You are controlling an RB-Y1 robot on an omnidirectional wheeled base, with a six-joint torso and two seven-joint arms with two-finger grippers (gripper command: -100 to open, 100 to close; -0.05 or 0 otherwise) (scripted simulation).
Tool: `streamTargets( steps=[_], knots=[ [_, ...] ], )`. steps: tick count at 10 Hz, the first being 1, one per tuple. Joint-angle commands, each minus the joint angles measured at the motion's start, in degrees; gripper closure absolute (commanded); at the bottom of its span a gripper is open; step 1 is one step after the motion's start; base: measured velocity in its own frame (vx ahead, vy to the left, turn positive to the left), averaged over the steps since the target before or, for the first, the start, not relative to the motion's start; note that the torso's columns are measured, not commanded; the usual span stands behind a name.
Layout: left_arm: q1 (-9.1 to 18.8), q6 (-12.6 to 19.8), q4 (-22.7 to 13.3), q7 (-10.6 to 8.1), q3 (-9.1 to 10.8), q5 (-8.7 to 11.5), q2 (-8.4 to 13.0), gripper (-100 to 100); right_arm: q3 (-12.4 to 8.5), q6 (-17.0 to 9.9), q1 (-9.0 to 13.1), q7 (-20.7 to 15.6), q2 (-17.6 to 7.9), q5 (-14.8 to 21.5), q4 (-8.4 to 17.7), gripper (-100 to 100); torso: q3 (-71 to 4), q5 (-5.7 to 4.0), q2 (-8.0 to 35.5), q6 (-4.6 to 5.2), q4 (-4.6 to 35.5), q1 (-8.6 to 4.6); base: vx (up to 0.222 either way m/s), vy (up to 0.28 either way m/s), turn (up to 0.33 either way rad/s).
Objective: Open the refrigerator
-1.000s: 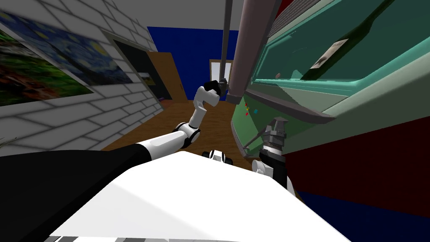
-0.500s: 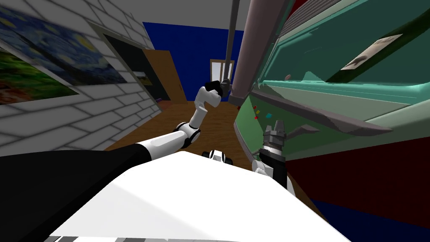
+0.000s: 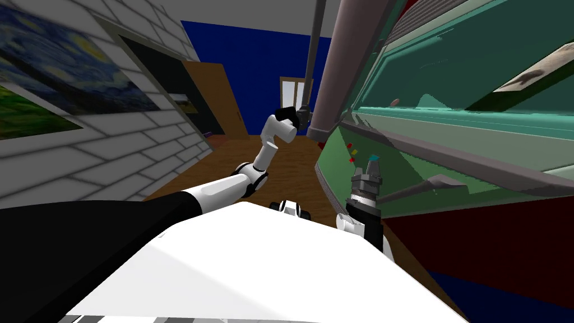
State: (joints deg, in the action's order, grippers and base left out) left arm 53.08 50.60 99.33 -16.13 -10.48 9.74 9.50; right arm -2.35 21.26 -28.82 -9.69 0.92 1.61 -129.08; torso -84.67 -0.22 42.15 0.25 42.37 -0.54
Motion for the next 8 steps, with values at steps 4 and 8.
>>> streamTargets(
  steps=[4, 8],
  knots=[
    [0.6, -0.5, 0.8, 0.85, -1.35, 3.0, -0.6, 100, 0.0, 0.0, 0.0, 0.0, 0.0, 0.0, 0.0, 0, -0.2, 0.08, -0.2, 0.03, 0.0, 0.20, 0.161, 0.279, -0.068],
    [0.9, -0.9, 1.2, 1.57, -2.52, 5.5, -1.1, 100, 0.0, 0.0, 0.0, 0.0, 0.0, 0.0, 0.0, 0, -0.2, -0.05, -0.1, 0.12, 0.0, -0.20, 0.172, 0.245, -0.069]
  ],
)
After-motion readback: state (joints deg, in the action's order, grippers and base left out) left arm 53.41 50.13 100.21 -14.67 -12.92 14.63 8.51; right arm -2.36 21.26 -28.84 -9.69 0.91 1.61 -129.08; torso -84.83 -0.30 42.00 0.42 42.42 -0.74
